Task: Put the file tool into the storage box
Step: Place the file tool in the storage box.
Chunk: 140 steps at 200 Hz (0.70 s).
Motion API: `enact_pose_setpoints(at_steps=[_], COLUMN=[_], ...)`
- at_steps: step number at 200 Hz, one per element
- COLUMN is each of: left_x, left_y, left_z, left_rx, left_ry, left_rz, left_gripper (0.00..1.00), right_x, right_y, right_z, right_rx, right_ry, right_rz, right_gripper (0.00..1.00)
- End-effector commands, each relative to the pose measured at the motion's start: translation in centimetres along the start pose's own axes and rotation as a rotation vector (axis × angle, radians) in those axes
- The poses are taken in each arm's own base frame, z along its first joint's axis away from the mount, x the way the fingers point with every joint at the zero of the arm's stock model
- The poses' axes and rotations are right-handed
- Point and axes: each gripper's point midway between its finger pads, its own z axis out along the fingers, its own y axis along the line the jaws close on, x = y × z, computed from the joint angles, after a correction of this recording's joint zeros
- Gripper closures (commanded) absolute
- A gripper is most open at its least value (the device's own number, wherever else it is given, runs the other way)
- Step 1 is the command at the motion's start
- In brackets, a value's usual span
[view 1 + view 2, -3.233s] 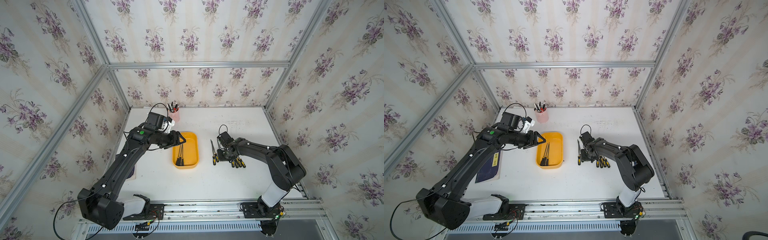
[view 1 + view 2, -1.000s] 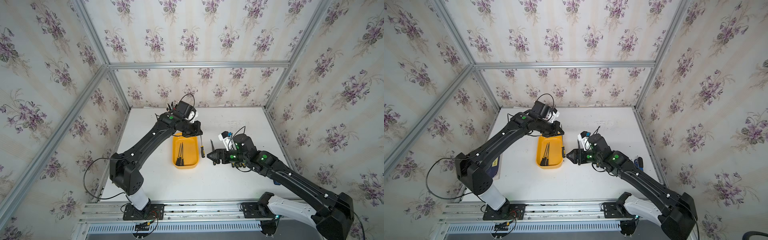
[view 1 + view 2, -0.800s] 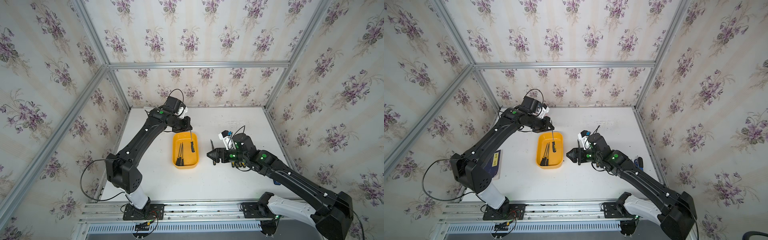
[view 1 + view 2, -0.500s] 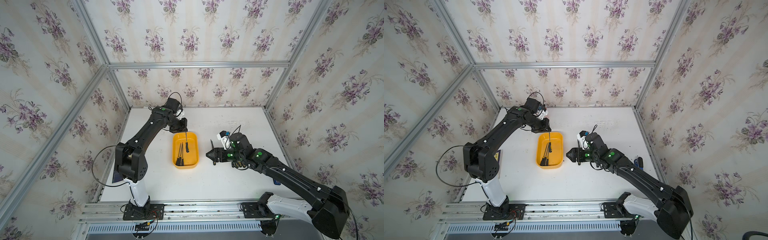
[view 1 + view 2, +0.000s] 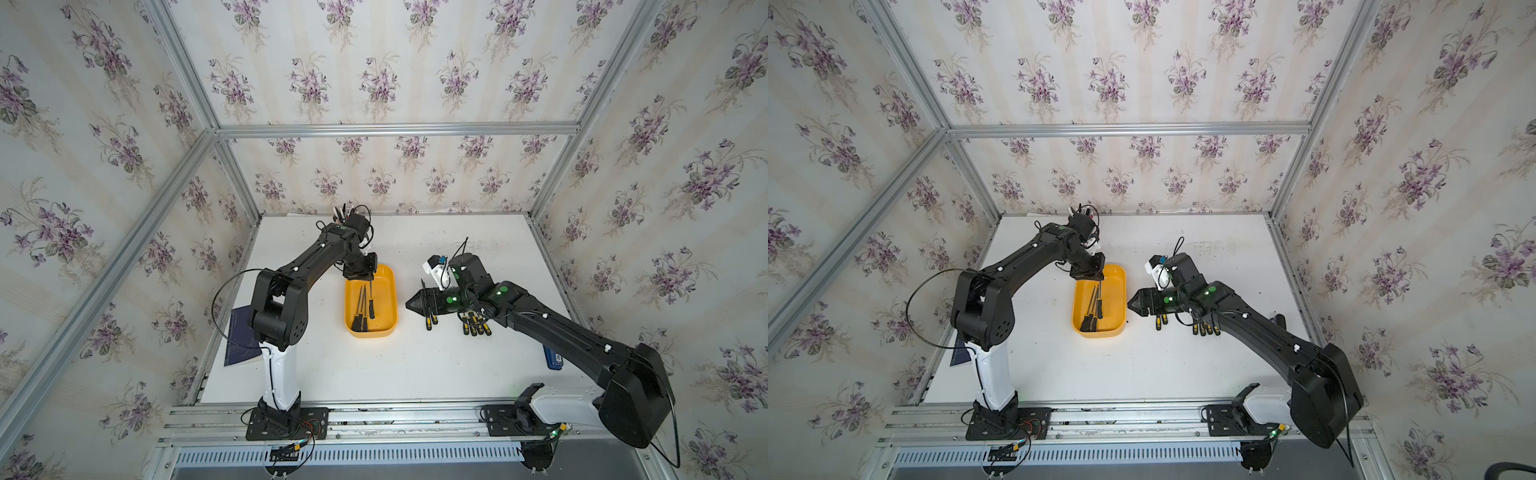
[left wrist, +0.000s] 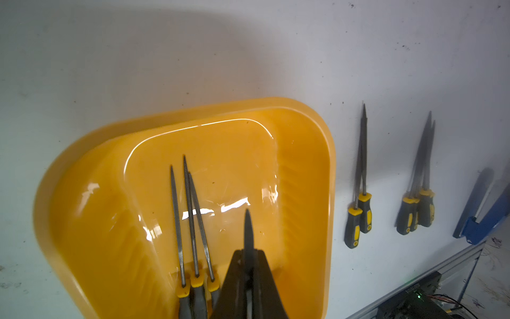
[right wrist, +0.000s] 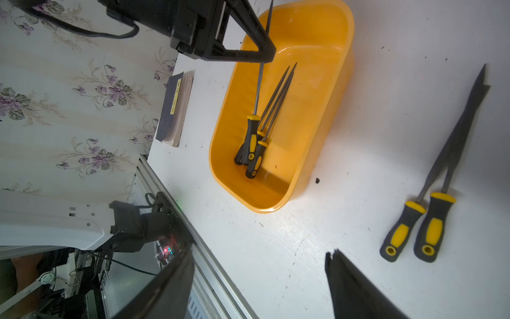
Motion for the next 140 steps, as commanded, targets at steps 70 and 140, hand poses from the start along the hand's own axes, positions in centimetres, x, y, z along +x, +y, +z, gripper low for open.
enact_pose_setpoints(at_steps=[70,140], left_x=[0.4,0.9], left_y=[1.6,2.0], left_z=[3.0,4.5], left_rx=[-0.071,-0.087], left_ry=[0.009,0.039], left_rz=[-0.01,-0.015], left_gripper=[1.0,1.0], right_x=[0.3,0.4], right_y=[-0.9,-1.8], right_z=[-0.7,-0.7], right_rx=[0.01,0.028], right_ry=[-0.006,-0.004], right_rz=[-0.006,0.005], right_gripper=[0.2,0.2])
